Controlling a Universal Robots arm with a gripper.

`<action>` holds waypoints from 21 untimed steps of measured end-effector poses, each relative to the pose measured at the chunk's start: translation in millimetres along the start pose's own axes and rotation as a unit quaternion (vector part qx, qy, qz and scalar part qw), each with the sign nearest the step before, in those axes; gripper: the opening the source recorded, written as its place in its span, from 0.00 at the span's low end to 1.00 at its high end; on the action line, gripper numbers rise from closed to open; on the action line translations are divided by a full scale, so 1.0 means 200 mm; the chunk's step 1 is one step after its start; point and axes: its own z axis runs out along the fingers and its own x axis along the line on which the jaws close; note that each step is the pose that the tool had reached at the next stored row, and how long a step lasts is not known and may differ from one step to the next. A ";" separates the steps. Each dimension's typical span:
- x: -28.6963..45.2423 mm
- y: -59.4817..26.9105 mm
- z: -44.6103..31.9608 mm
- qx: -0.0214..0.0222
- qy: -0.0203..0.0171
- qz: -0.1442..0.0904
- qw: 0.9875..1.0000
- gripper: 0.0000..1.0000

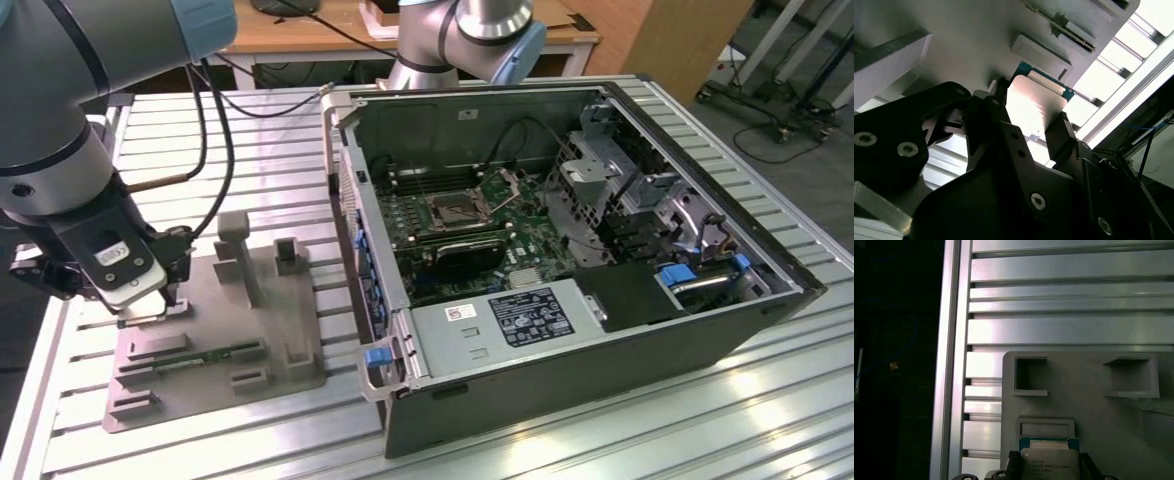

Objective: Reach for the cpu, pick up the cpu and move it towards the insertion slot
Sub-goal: 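Pick up the cpu and move it towards the insertion slot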

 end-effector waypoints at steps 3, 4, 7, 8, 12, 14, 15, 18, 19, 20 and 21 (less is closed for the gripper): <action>0.000 0.000 -0.001 0.000 0.000 0.000 1.000 0.54; 0.000 0.000 -0.001 0.000 0.000 0.000 1.000 0.54; 0.000 0.000 -0.007 0.000 0.000 0.000 1.000 0.54; 0.000 0.001 -0.010 0.000 0.000 0.000 1.000 0.54; 0.000 0.003 -0.039 0.000 0.000 0.000 1.000 0.54; 0.000 0.003 -0.046 0.000 0.000 0.000 1.000 0.54; 0.000 0.004 -0.050 0.000 0.000 0.000 1.000 0.54; 0.000 0.004 -0.060 0.000 0.000 0.000 1.000 0.54; 0.000 0.005 -0.062 0.000 0.000 0.000 1.000 0.54; 0.000 0.005 -0.065 0.000 0.000 0.000 1.000 0.54; 0.000 0.005 -0.068 0.000 0.000 0.000 1.000 0.54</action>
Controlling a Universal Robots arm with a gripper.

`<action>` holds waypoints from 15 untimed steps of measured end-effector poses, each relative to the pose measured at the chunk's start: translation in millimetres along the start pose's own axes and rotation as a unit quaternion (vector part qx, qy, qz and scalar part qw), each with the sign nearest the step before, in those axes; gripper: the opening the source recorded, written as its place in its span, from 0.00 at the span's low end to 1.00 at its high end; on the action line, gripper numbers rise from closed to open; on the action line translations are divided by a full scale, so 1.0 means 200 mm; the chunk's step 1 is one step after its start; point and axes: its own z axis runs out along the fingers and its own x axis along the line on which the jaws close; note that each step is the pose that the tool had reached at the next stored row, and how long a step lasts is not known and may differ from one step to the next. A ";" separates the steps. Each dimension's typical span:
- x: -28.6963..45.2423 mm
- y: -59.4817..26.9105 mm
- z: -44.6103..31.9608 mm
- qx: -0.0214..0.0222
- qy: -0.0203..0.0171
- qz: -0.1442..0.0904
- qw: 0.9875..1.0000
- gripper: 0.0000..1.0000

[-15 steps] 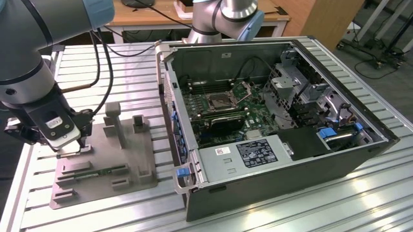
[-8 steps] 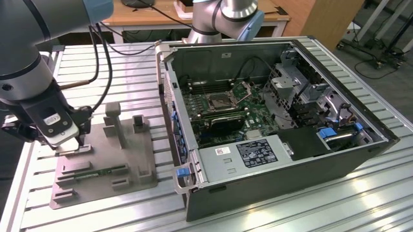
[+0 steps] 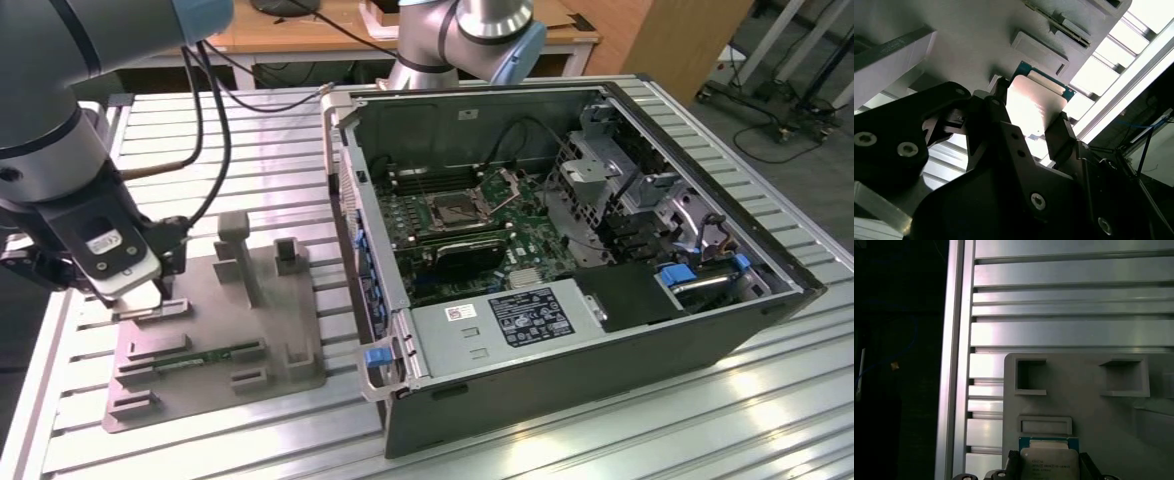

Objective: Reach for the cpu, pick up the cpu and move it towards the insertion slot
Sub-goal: 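Pick up the cpu and move it towards the insertion slot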

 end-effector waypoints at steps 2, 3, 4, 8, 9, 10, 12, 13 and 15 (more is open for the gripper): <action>0.000 0.000 -0.006 0.000 0.000 0.000 1.000 0.54; 0.000 0.001 -0.009 0.000 0.000 0.000 1.000 0.54; 0.000 0.001 -0.012 0.000 0.000 0.000 1.000 0.54; 0.000 0.002 -0.026 0.000 0.000 0.000 1.000 0.54; 0.000 0.002 -0.029 0.000 0.000 0.000 1.000 0.54; 0.000 0.002 -0.033 0.000 0.000 0.000 1.000 0.54; 0.000 0.003 -0.039 0.000 0.000 0.000 1.000 0.54; 0.000 0.003 -0.042 0.000 0.000 0.000 1.000 0.54; 0.000 0.004 -0.049 0.000 0.000 0.000 1.000 0.54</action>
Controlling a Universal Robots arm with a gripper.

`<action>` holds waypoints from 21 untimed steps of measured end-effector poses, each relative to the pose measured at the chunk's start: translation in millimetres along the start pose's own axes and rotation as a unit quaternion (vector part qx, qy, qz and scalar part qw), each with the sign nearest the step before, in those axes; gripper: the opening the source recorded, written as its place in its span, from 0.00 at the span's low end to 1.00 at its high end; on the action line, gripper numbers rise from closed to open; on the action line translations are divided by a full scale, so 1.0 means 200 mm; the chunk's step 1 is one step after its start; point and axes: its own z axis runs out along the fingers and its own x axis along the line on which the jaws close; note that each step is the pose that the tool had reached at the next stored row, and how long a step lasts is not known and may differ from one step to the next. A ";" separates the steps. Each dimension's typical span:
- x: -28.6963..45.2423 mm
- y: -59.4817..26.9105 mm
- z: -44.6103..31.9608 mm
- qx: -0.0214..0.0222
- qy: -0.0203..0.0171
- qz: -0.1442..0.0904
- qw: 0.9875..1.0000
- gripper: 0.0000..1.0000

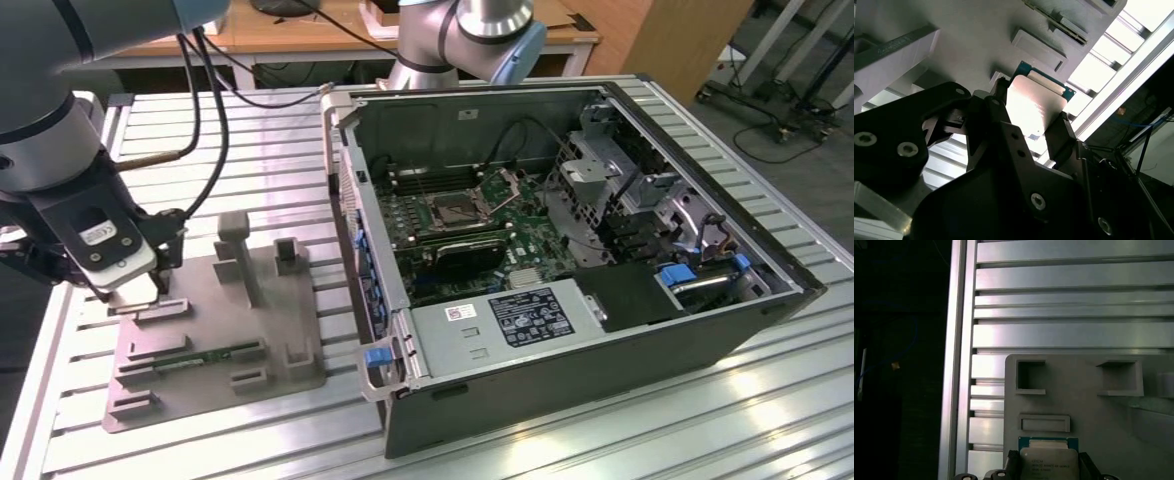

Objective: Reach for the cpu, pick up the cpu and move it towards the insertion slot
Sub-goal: 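Pick up the cpu and move it towards the insertion slot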

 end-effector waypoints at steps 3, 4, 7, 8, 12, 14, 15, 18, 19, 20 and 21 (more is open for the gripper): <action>0.000 0.001 -0.010 0.000 0.000 0.000 1.000 0.54; 0.000 0.001 -0.015 0.000 0.000 0.000 1.000 0.54; 0.000 0.002 -0.026 0.000 0.000 0.000 1.000 0.54; 0.000 0.002 -0.029 0.000 0.000 0.000 1.000 0.54; 0.000 0.003 -0.045 0.000 0.000 0.000 1.000 0.54; 0.000 0.004 -0.053 0.000 0.000 0.000 1.000 0.54; 0.000 0.004 -0.056 0.000 0.000 0.000 1.000 0.54; 0.000 0.005 -0.068 0.000 0.000 0.000 1.000 0.54; 0.000 0.005 -0.071 0.000 0.000 0.000 1.000 0.54; 0.000 0.005 -0.075 0.000 0.000 0.000 1.000 0.54; 0.000 0.006 -0.078 0.000 0.000 0.000 1.000 0.54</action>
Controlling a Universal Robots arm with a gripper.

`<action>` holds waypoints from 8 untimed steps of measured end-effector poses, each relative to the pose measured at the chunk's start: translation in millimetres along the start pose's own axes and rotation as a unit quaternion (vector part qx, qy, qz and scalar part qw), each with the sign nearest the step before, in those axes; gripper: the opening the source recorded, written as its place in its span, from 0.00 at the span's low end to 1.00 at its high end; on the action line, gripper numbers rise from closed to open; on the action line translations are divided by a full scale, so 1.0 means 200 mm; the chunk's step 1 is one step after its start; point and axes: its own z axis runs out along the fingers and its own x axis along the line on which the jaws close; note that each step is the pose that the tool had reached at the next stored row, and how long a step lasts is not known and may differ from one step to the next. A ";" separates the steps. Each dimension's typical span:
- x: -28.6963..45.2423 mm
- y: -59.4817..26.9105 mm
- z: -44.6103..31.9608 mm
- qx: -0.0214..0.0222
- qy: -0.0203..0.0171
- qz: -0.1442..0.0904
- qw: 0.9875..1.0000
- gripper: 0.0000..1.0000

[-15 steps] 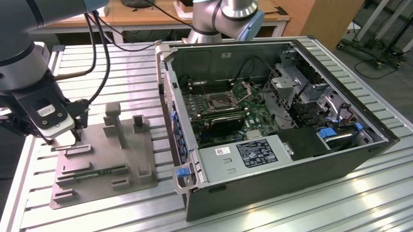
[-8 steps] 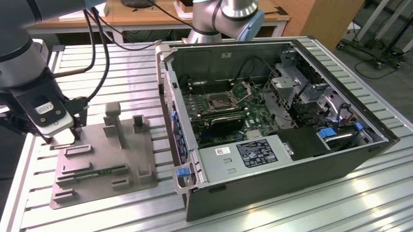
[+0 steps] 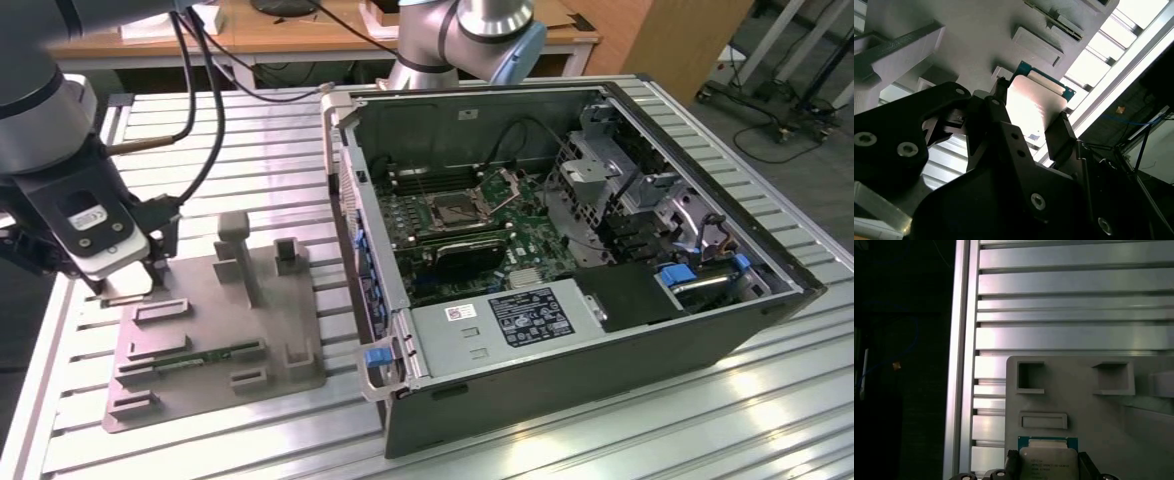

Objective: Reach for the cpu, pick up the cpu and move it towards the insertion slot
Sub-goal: 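Pick up the cpu and move it towards the insertion slot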

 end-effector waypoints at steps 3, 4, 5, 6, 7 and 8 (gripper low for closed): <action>0.000 0.001 -0.010 0.000 0.000 0.000 1.000 0.54; 0.000 0.001 -0.013 0.000 0.000 0.000 1.000 0.54; 0.000 0.001 -0.016 0.000 0.000 0.000 1.000 0.54; 0.000 0.001 -0.019 0.000 0.000 0.000 1.000 0.54; 0.000 0.001 -0.019 0.000 0.000 0.000 1.000 0.54; 0.000 0.001 -0.019 0.000 0.000 0.000 1.000 0.54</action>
